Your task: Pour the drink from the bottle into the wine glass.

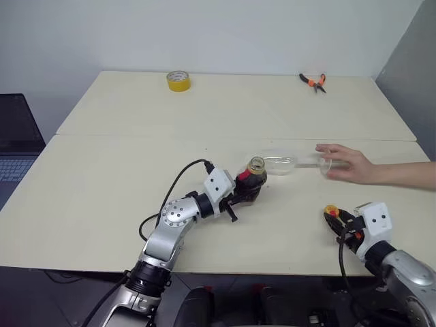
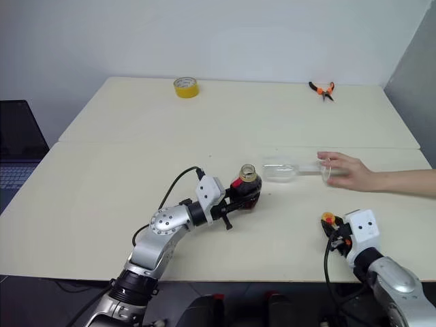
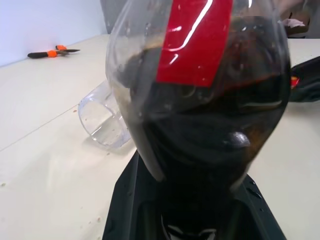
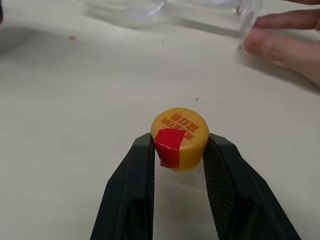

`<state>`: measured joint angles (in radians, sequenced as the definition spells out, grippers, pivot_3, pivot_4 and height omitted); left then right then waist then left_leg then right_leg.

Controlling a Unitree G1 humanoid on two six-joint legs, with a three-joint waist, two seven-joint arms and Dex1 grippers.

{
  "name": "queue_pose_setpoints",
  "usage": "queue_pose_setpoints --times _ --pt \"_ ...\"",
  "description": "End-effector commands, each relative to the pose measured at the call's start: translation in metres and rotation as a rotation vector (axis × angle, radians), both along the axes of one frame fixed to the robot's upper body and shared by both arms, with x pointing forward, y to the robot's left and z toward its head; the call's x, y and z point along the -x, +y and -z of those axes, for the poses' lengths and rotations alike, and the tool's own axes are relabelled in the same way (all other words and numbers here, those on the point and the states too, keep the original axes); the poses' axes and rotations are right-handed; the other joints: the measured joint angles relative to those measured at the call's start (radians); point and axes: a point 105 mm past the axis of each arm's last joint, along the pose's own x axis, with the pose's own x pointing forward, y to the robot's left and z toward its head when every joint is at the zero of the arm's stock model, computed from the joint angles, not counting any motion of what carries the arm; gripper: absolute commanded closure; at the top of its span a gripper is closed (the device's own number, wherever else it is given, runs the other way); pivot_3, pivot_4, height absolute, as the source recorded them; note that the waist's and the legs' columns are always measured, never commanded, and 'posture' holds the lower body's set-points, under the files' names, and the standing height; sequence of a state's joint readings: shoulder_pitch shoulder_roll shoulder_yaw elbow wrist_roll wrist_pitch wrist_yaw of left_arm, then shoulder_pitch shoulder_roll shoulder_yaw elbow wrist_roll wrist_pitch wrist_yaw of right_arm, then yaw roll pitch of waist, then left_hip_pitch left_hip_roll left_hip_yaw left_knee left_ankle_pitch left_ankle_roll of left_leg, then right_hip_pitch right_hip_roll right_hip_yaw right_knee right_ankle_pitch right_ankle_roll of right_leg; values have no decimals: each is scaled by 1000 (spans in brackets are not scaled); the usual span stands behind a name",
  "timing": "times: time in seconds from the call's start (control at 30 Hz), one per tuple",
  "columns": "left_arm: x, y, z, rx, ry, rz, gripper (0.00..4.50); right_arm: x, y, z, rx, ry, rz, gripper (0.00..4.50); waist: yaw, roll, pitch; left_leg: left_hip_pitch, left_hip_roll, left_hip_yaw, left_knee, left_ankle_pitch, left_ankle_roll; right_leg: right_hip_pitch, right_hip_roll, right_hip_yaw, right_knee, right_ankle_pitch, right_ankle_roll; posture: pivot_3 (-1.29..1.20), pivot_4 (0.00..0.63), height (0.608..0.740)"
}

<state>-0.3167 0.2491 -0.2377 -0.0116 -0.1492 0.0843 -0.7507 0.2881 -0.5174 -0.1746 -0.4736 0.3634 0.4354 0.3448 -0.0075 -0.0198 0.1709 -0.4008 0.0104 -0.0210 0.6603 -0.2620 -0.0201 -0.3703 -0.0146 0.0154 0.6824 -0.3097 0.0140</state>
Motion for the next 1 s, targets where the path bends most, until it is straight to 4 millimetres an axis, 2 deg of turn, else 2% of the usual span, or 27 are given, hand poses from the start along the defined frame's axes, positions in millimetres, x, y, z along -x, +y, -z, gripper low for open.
queue_pose_setpoints --times 0.03,0.07,0.4,0.57,0.73,0.83,0.9,1.0 --pt "5 -6 -22 39 -72 35 3859 -3 1 -1 -9 -35 -2 3405 4 0 0 0 0 0 0 0 0 0 0 0 0 0 0 0 150 740" --pt "5 -6 -22 39 -72 35 3859 -3 0 2 -11 -27 -3 3405 4 0 0 0 0 0 0 0 0 0 0 0 0 0 0 0 150 740" --pt "4 -3 -23 39 -73 19 3859 8 -1 12 -50 47 -64 13 5 0 0 0 0 0 0 0 0 0 -1 -1 0 0 0 0 150 740" --pt "1 3 -26 48 -81 -16 3859 13 -3 1 -41 19 -84 0 6 0 0 0 -1 -1 0 0 0 1 -1 -1 0 0 0 0 150 740" --pt "-6 19 -34 84 -94 -114 3859 11 3 -40 71 -160 -154 0 4 1 0 0 0 0 0 0 0 0 -1 0 0 0 0 0 150 740" --pt "-12 32 -39 117 -103 -206 3859 15 34 -68 69 -268 -308 0 3 1 0 0 1 -1 0 0 0 0 0 -1 0 0 0 0 150 740" --pt "-25 51 -45 177 -114 -354 3859 21 69 -85 71 -284 -512 0 2 1 0 0 1 -1 0 0 0 0 0 -1 0 0 0 0 150 740" --pt "-38 73 -48 232 -118 -508 3859 25 96 -99 45 -270 -682 0 3 -1 0 0 0 -1 2 0 0 1 0 -1 0 0 1 0 150 740"
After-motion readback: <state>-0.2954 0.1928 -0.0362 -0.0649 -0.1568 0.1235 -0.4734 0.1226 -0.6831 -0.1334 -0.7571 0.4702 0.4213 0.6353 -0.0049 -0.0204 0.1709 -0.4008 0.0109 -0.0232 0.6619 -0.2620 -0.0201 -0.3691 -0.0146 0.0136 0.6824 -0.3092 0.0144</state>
